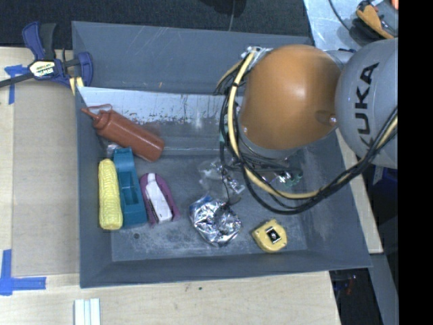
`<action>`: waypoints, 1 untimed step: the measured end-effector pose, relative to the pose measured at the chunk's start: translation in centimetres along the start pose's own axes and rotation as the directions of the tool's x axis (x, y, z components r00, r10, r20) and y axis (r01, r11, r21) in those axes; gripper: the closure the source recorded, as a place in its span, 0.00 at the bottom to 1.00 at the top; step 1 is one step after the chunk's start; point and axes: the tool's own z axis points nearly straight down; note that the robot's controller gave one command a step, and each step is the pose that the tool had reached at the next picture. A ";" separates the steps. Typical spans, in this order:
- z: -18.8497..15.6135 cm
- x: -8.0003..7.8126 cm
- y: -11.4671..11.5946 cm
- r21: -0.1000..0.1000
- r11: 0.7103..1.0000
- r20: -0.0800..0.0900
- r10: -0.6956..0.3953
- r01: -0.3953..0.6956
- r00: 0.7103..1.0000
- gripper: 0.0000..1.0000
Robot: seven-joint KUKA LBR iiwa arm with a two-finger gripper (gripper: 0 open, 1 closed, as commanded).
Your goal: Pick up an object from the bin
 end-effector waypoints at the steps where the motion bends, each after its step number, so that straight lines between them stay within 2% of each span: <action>1: 1.4 -1.9 -3.1 0.012 0.993 0.008 -0.118 0.118 0.993 1.00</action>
Offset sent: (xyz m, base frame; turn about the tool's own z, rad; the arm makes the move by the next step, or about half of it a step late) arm 0.0378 0.0674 -0.0343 -0.2388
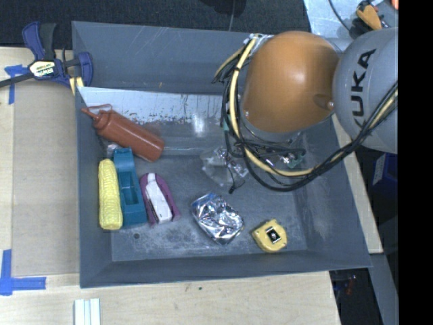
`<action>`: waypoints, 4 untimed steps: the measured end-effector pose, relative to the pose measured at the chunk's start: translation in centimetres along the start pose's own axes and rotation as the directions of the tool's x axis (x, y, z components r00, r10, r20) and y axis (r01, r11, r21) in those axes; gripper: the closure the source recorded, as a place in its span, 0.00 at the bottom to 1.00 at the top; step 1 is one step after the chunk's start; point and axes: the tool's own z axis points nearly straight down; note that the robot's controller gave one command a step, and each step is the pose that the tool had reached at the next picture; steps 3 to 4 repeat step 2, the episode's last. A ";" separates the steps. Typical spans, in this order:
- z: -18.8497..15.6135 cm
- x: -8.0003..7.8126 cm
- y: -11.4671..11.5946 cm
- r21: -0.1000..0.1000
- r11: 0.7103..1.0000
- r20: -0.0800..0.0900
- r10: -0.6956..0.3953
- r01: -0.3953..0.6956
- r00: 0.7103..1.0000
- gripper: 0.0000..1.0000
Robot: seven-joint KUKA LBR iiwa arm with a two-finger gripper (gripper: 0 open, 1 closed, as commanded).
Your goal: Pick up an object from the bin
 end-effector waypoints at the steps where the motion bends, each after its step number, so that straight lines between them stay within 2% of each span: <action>1: 2.2 -5.9 5.9 -0.012 0.992 0.001 -0.124 0.124 0.992 1.00; 2: 3.4 -2.5 -7.9 0.006 0.984 0.000 -0.178 0.178 0.984 1.00; 4: 3.4 -2.5 -7.9 0.006 0.984 0.000 -0.178 0.178 0.984 1.00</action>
Offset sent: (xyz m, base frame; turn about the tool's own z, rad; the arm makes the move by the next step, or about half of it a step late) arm 0.0720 -0.0364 -0.0310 -0.1861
